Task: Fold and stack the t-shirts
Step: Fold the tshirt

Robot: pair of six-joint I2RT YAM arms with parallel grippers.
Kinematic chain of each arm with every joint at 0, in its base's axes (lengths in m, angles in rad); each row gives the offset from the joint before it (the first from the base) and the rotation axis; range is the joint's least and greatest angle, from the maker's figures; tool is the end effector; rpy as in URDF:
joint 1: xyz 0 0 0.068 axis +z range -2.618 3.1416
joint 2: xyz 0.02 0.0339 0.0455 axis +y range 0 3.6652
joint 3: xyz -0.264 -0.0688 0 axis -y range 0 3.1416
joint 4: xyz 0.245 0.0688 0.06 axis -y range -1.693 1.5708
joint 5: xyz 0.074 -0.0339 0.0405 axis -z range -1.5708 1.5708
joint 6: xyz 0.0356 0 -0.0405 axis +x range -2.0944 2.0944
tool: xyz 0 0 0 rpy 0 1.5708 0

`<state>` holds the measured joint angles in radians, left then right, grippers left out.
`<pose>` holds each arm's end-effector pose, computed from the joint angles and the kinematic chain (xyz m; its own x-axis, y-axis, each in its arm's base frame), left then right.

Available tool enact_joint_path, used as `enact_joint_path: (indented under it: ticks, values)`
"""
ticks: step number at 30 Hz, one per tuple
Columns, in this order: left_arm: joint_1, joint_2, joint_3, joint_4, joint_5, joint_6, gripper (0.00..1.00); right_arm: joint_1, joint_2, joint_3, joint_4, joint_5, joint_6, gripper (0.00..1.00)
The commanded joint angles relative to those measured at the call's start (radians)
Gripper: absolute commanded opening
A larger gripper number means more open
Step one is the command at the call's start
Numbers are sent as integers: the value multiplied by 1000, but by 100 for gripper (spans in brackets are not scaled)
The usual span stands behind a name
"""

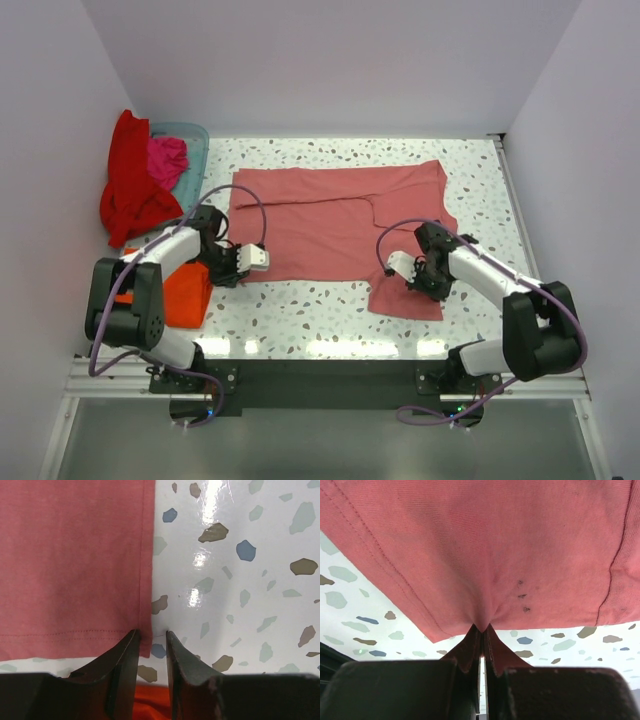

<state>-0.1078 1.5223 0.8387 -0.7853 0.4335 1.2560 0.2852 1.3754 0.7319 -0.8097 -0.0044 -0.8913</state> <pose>0.2428 -0.0413 0.1632 -0.1730 0.8867 -0.4288 0.9838 0.1762 -0.0327 0.2049 0.0602 0.1646 -0.3796 -0.9219 -0.0771 -0.9184 0.3856 -0.0885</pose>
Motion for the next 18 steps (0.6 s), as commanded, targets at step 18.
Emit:
enact_joint_path:
  ticks: [18]
  values:
    - [-17, -132, -66, -61, -36, 138, 0, 0, -220, 78, -253, -57, 37, 0]
